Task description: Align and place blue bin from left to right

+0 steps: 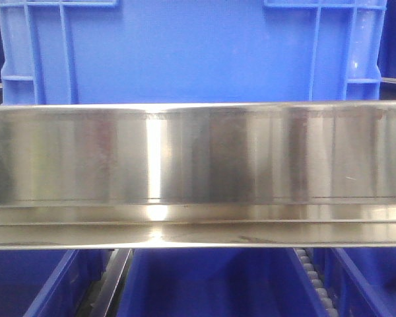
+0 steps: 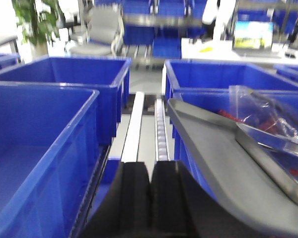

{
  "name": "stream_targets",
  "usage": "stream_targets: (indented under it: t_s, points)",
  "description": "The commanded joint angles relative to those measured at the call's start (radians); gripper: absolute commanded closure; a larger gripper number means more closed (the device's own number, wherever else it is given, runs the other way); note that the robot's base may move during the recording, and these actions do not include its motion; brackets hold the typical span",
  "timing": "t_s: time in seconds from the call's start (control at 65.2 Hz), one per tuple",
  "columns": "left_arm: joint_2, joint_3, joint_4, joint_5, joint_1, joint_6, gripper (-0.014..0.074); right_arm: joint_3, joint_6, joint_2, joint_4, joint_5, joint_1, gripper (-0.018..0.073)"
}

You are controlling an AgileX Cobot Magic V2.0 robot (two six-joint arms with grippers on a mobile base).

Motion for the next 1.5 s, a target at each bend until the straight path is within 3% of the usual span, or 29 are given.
stream_targets:
  t_s: [0.0, 0.107, 0.399, 0.506, 0.721, 0.843, 0.966, 1.043, 1.15, 1.273, 1.334, 1.487]
  points:
    - [0.044, -0.033, -0.007, -0.077, 0.003, 0.002, 0.0707, -0.061, -0.001, 0.058, 0.001, 0.007, -0.001, 0.0638]
    - [0.081, -0.033, -0.007, -0.133, 0.003, 0.002, 0.0707, -0.079, -0.001, 0.105, 0.001, -0.050, -0.001, 0.0638]
    - [0.165, -0.050, -0.017, -0.179, 0.003, 0.002, 0.0707, -0.095, -0.001, 0.180, 0.033, -0.022, -0.001, 0.0638]
    - [0.226, -0.147, -0.017, -0.108, -0.008, 0.002, 0.0707, -0.191, -0.001, 0.256, 0.098, 0.099, 0.001, 0.0638]
    - [0.416, -0.385, 0.025, 0.013, -0.096, 0.002, 0.0707, -0.431, 0.017, 0.470, 0.098, 0.247, 0.056, 0.0634]
    - [0.513, -0.480, 0.025, 0.020, -0.146, 0.002, 0.0707, -0.545, 0.100, 0.576, 0.018, 0.285, 0.109, 0.0618]
    - [0.610, -0.580, 0.032, 0.075, -0.181, -0.003, 0.0707, -0.676, 0.271, 0.686, -0.207, 0.370, 0.204, 0.0617]
    - [0.675, -0.662, 0.039, 0.165, -0.191, -0.033, 0.0707, -0.753, 0.341, 0.749, -0.294, 0.420, 0.258, 0.0617]
    - [0.762, -0.787, 0.108, 0.280, -0.218, -0.119, 0.0707, -0.856, 0.356, 0.830, -0.301, 0.477, 0.303, 0.0617]
    - [0.848, -0.911, 0.251, 0.387, -0.257, -0.230, 0.0707, -0.955, 0.380, 0.926, -0.301, 0.544, 0.335, 0.0617]
    - [0.890, -0.970, 0.303, 0.446, -0.279, -0.240, 0.0707, -1.002, 0.391, 0.967, -0.301, 0.577, 0.337, 0.0617]
    - [0.932, -1.027, 0.297, 0.484, -0.289, -0.240, 0.0707, -1.075, 0.394, 1.038, -0.301, 0.628, 0.337, 0.0617]
